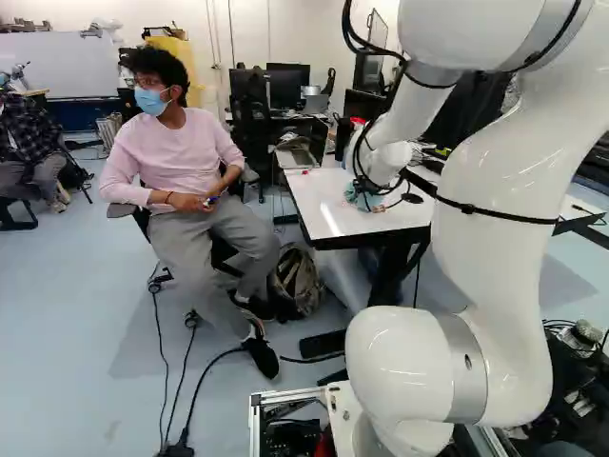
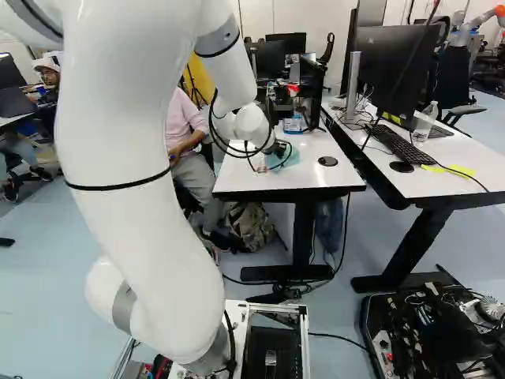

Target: Clean the table with the green towel

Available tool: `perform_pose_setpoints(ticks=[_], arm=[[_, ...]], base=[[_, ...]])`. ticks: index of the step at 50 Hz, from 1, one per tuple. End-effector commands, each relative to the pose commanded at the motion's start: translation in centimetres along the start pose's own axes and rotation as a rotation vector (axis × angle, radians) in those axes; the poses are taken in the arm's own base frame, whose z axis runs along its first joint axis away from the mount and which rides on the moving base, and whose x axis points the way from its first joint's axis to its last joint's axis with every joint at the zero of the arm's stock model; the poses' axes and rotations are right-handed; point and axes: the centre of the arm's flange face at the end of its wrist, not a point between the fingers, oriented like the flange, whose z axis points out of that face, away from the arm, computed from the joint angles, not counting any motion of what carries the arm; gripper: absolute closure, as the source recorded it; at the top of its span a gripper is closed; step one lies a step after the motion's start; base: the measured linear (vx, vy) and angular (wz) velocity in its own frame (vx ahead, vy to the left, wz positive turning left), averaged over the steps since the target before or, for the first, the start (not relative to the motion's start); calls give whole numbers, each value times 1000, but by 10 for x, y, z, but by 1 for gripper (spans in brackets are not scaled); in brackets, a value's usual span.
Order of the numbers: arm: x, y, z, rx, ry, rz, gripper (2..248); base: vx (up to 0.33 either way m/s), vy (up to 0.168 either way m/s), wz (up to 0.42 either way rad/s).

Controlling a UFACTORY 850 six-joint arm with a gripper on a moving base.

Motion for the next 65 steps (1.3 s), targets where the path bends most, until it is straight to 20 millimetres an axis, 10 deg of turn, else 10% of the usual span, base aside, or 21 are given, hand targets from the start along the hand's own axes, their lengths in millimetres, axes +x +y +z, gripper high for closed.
perform_pose_setpoints(ticks=[46,65], arm=[[-18,-69,-23,97,-6,-97,213],[-42,-68,-49,100,-17,-100,213]], base=[[0,0,0],[0,0,0]])
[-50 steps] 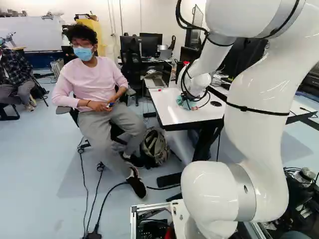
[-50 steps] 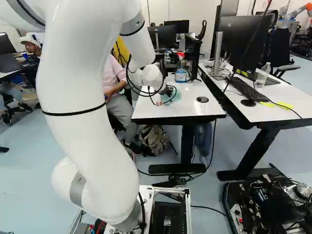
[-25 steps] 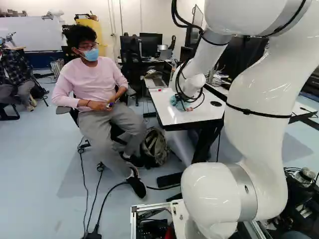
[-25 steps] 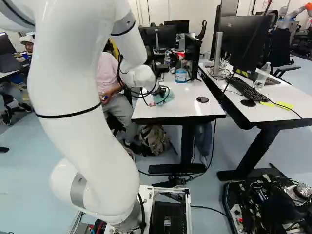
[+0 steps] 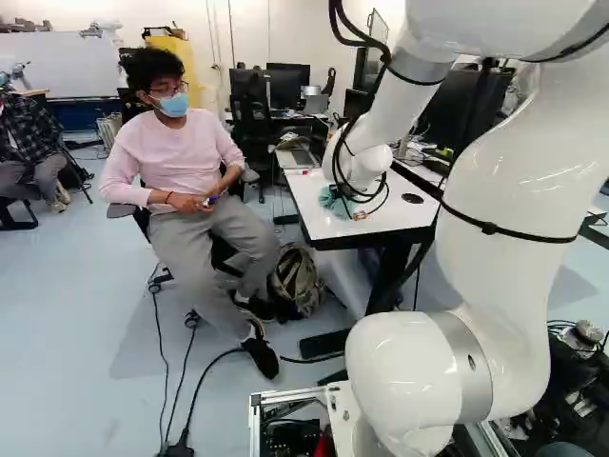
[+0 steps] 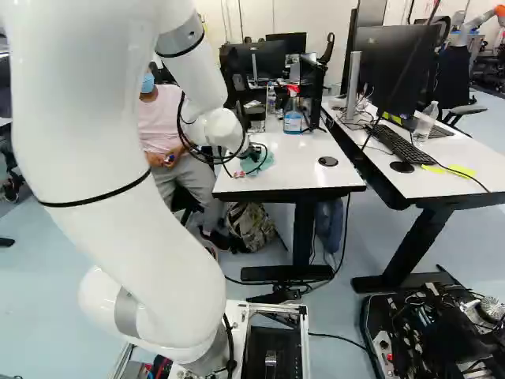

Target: Clean the table with the green towel

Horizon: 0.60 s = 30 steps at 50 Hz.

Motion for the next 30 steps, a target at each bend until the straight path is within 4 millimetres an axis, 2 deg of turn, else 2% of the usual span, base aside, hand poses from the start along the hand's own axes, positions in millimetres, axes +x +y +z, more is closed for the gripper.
perform_pose_setpoints(ticks=[14,30], arm=[[-17,13,-16,-21,-6,23,213],[-25,37,-22,-61,-9,64,213]], base=[[0,0,0],[0,0,0]])
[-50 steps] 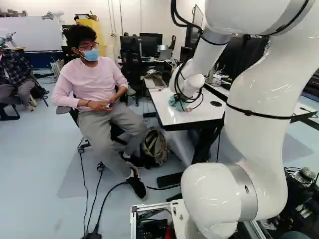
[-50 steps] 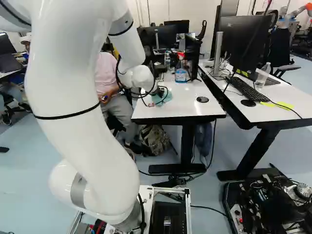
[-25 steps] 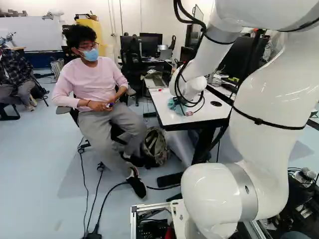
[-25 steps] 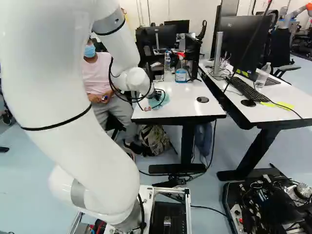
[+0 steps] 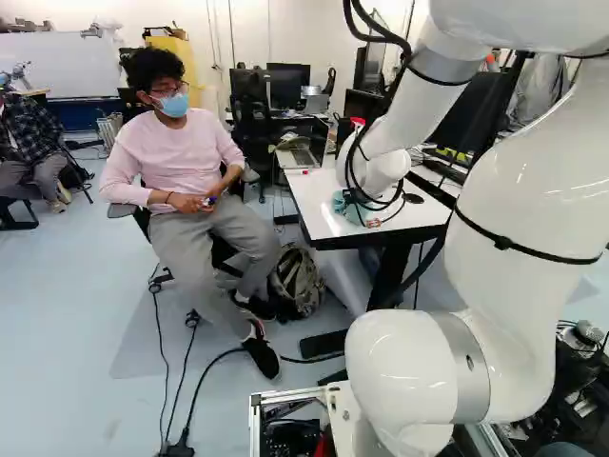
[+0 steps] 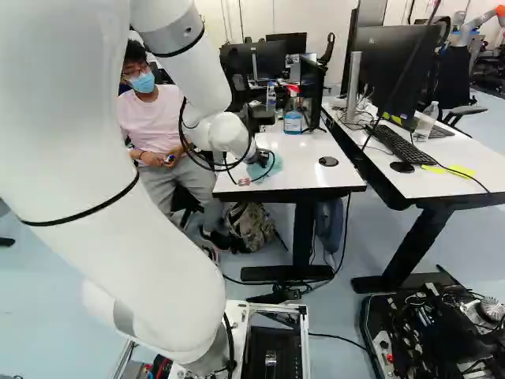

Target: Clean the table with the green towel

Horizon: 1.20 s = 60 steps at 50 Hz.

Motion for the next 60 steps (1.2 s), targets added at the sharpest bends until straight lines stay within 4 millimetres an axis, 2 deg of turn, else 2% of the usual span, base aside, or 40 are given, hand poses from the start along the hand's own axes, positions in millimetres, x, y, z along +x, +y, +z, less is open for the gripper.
perform_pose_setpoints(ticks=[19,35,47,60], arm=[[2,30,3,-47,-1,49,213],[18,50,19,-73,3,76,213],[34,49,35,-67,9,69,213],[49,36,49,-46,17,46,213]], base=[[0,0,0],[0,0,0],[0,0,0],[0,0,0]])
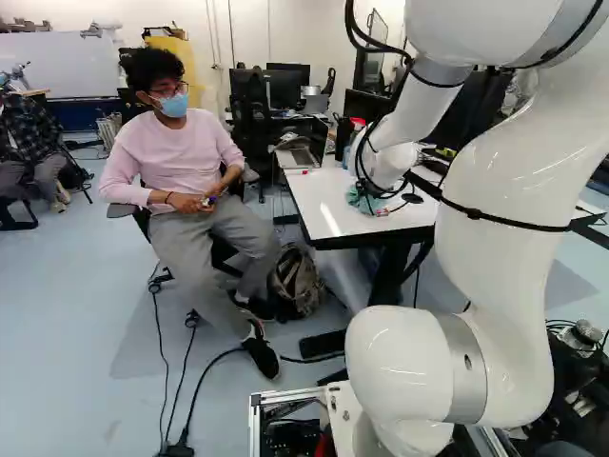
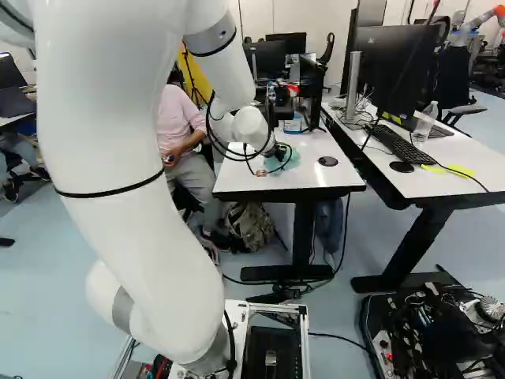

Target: Clean the table with the green towel

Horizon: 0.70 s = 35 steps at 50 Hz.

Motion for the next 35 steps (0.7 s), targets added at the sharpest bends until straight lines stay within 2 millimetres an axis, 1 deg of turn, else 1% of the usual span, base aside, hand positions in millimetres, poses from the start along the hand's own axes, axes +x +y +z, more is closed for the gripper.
perform_pose_setpoints(ticks=[18,35], arm=[[11,-29,10,40,8,-41,213],[11,-57,9,79,9,-80,213]], base=[[0,0,0],[0,0,0]])
